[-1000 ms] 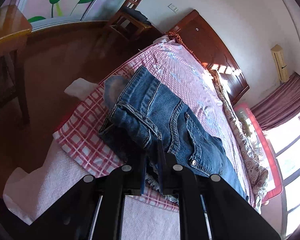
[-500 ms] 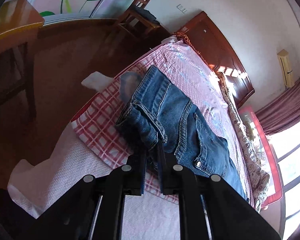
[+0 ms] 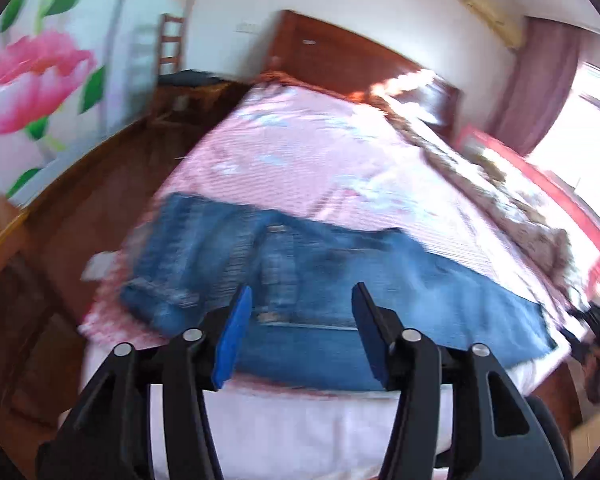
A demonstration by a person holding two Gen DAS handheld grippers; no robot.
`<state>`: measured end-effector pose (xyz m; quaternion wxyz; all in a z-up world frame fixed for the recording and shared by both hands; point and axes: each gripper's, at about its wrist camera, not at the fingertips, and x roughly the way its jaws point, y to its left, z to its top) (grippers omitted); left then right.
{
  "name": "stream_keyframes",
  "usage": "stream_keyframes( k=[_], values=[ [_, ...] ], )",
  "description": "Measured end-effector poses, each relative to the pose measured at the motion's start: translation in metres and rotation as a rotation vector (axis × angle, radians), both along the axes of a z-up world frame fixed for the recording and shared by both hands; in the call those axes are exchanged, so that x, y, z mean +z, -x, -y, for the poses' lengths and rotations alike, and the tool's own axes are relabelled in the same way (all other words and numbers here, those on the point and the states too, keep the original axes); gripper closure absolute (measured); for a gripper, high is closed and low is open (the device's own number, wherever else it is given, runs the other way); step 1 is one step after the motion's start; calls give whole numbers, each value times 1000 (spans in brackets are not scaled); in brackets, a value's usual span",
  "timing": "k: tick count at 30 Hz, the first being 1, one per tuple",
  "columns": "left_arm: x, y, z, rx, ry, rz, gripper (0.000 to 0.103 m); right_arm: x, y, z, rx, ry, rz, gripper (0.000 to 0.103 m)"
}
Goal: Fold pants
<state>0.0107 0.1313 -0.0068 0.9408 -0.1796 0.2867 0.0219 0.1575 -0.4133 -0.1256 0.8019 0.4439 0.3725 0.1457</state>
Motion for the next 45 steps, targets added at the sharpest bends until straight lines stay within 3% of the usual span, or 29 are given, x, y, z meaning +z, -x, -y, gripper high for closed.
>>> stream_keyframes(
  k=[1,3,6,9,11,12,14,17,18,19,21,23,26,29,31,33,35,38,39,40,42,43,45],
  values=[
    [3,-13,18,-102,27,21,37,5,-16,-28,94,-39,18,58],
    [-1,-39,54,-267,62,39,36,14,-48,-89,261,-84,49,57],
    [-26,-74,88,-382,79,-53,35,16,-88,-177,460,-114,47,58],
    [-55,-92,89,-359,136,-160,35,13,-120,-256,633,-121,11,58],
    [-76,-95,78,-326,250,-215,37,14,-132,-299,733,-84,16,58],
    [-84,-90,76,-320,287,-207,39,17,-137,-319,778,-62,29,58],
    [-87,-81,77,-331,272,-171,42,14,-143,-357,887,-80,24,58],
    [-88,-76,82,-318,262,-155,42,-11,-156,-399,934,-50,-65,58],
    [-89,-73,83,-314,254,-147,43,-26,-164,-405,898,-1,-120,58],
    [-91,-72,87,-314,239,-141,43,-43,-171,-404,860,-4,-173,73],
    [-90,-65,90,-320,216,-135,43,-58,-182,-390,769,-70,-201,90],
    [-87,-61,90,-322,215,-148,42,-51,-174,-394,783,-10,-162,90],
    [-74,-63,86,-306,192,-184,42,-30,-159,-397,826,47,-100,86],
    [-56,-53,83,-282,136,-131,34,-19,-151,-391,849,-83,-54,85],
    [-58,-56,78,-263,113,-145,31,-20,-141,-388,857,-109,-67,56],
    [-74,-63,67,-237,147,-206,32,-33,-132,-382,852,-100,-75,45],
    [-79,-58,60,-237,185,-161,32,-53,-137,-371,800,-34,-120,70],
    [-77,-55,65,-245,145,-170,32,-44,-132,-345,725,-169,-86,71],
    [-78,-55,64,-242,153,-165,32,-36,-122,-336,727,-223,-47,67],
    [-78,-55,63,-240,157,-161,32,-33,-111,-327,721,-273,-22,51],
    [-79,-53,66,-237,137,-160,32,-45,-93,-312,712,-277,-51,39],
    [-80,-53,68,-239,124,-161,32,-58,-90,-304,707,-252,-74,67],
    [-81,-51,67,-244,119,-160,32,-80,-94,-279,652,-270,-121,95]
  ],
)
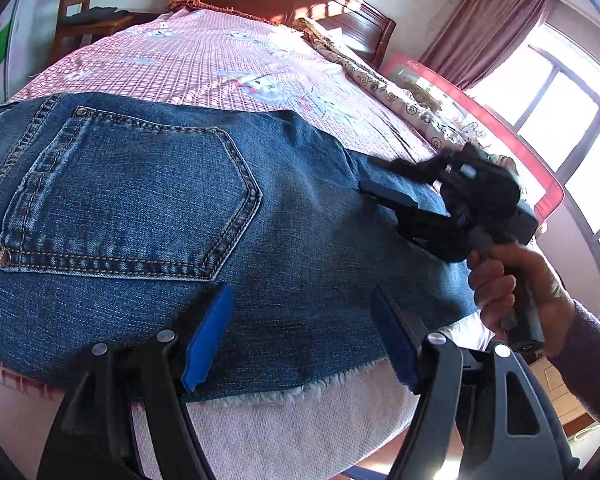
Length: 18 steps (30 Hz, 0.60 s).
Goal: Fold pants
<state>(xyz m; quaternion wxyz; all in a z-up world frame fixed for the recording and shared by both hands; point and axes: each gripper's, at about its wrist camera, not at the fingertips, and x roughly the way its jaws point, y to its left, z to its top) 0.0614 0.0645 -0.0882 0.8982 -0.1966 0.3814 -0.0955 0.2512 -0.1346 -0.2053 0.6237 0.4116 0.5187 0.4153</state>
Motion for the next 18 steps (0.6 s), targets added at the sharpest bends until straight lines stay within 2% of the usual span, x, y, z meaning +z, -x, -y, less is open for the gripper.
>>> stream_keyframes(
  k=[1,2,4,5,8,11,12,13,15,16,18],
  values=[
    [0,0,-1,0,2,-3,32,2,1,13,-40,-19,-9,91],
    [1,0,-2,0,4,-6,32,15,4,22,-65,-38,34,87],
    [1,-2,0,-3,-7,-10,32,43,18,46,-97,-37,144,61],
    [1,-4,2,-4,-18,-12,32,52,28,63,-128,-16,172,56],
    [2,-10,7,-7,-37,-12,31,54,59,140,-271,60,193,56],
    [1,-13,7,-11,-42,-12,30,58,86,239,-522,197,223,56],
    [2,-14,8,-13,-46,-14,30,65,90,264,-592,273,243,56],
    [2,-15,9,-16,-51,-17,29,72,87,283,-615,367,271,56],
    [3,-17,11,-24,-64,-28,27,93,71,301,-603,637,378,55],
    [4,-19,13,-27,-73,-34,27,102,59,303,-572,739,433,56],
    [6,-22,12,-27,-69,-45,26,105,36,321,-532,878,481,55]
  ],
)
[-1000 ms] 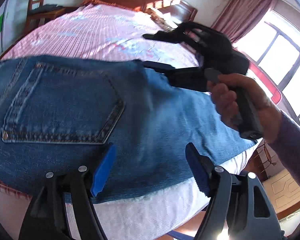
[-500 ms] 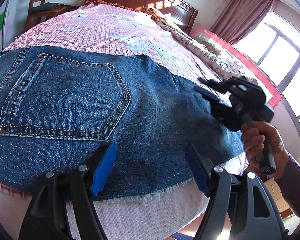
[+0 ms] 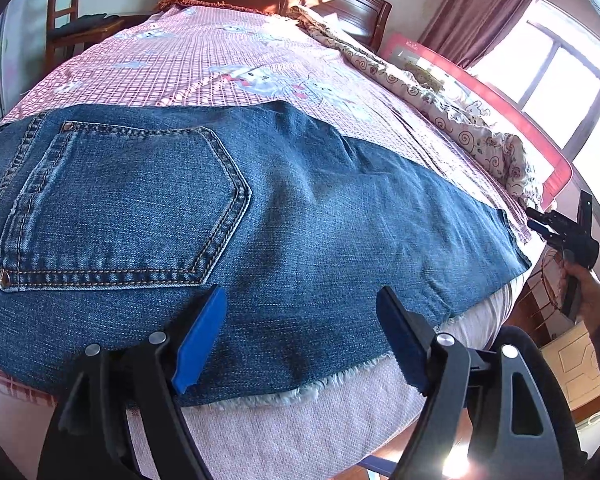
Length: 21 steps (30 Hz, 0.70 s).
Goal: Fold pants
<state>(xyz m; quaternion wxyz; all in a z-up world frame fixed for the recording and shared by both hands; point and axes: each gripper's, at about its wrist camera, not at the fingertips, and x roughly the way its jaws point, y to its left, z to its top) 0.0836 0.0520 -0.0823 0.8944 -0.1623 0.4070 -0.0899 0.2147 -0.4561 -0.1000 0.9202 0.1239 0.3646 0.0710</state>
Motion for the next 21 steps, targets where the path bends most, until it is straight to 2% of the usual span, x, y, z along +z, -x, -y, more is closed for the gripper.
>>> stream_keyframes(
  k=[1,3,5,6,7,8,9,10,11,14,16,17,19,21],
  values=[
    [0,-1,-2,6,15,-1,26,-2,-11,8,5,22,-14,55],
    [-1,-2,-14,62,64,-1,35,-8,-30,18,21,36,-37,55],
    [-6,-1,-31,143,139,-9,60,-16,-46,13,62,52,-57,55],
    [-9,-1,-37,165,153,-16,66,-20,-53,8,81,57,-65,56],
    [-13,1,-40,177,149,-23,80,-27,-59,4,91,64,-91,56],
    [-16,1,-43,189,140,-32,92,-31,-66,-3,91,75,-119,59],
    [-18,1,-47,207,151,-45,97,-36,-69,-4,97,78,-134,73],
    [-21,0,-52,225,179,-58,100,-38,-67,-7,84,100,-139,80],
    [-23,0,-55,233,203,-63,100,-38,-67,-6,80,97,-127,80],
    [-20,2,-41,231,92,-33,100,-25,-61,-13,97,89,-54,82],
    [-22,5,-42,260,121,-23,100,-14,-58,-18,110,85,-2,82],
    [-23,6,-44,270,135,-19,100,-18,-63,-15,101,79,-15,82],
    [-22,7,-40,270,107,-11,100,-40,-78,-9,72,124,-104,82],
    [-20,8,-40,276,96,-7,100,-52,-80,-3,65,103,-107,80]
  ],
)
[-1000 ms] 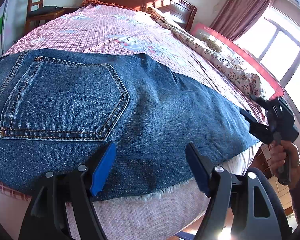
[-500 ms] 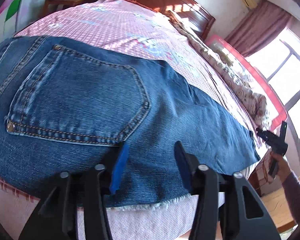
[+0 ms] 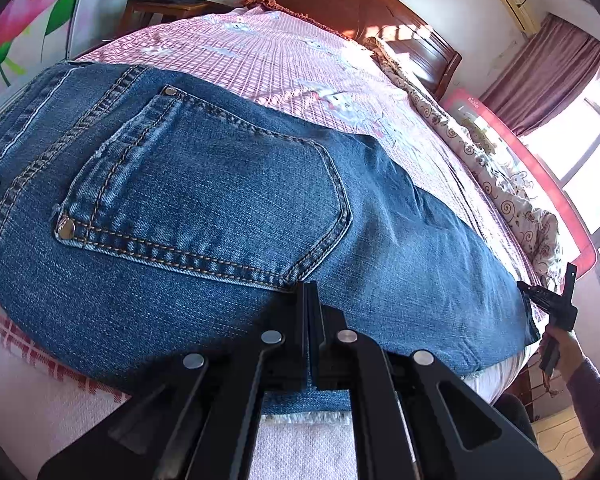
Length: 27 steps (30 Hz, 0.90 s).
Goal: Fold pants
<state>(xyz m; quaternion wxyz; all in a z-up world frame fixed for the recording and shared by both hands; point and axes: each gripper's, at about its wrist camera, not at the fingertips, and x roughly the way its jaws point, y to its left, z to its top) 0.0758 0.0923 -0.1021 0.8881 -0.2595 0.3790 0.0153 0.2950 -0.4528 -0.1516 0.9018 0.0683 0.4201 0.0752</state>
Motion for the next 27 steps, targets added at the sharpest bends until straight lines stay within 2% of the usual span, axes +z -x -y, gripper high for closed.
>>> stream_keyframes(
  k=[2,3,4,5,7,9,11,12,13,14,16,18,20,21,24,27],
  values=[
    [1,0,0,-1,-7,4,100,3,2,0,-33,0,8,73],
    [1,0,-1,-1,-7,4,100,4,3,-1,-42,10,0,66],
    [1,-1,-1,2,-6,3,100,8,6,0,-62,14,-2,54],
    [1,-1,-1,4,-4,2,100,14,13,5,-84,-4,13,54],
    [1,-2,-2,6,0,-2,100,27,38,23,-134,-126,65,53],
    [3,-3,1,1,-26,-8,100,28,70,51,-235,-298,77,52],
    [7,-4,6,-10,-60,-11,99,12,106,79,-317,-514,66,52],
    [10,-4,10,-22,-76,-8,97,0,124,89,-369,-582,54,52],
    [14,-4,15,-38,-97,-5,87,-12,140,95,-398,-652,47,52],
    [18,-5,22,-63,-120,2,72,-25,153,98,-413,-713,35,52],
    [30,-2,34,-97,-181,29,54,-42,169,95,-433,-744,20,52],
    [43,0,42,-126,-210,58,50,-49,176,88,-430,-763,46,52],
    [55,2,46,-133,-216,75,42,-52,177,82,-417,-808,89,52],
    [61,3,46,-132,-208,87,41,-50,175,78,-412,-797,106,52],
    [72,9,46,-128,-173,109,34,-42,163,63,-367,-696,116,52],
    [75,12,47,-131,-151,106,33,-35,154,48,-333,-536,132,52]
  ],
)
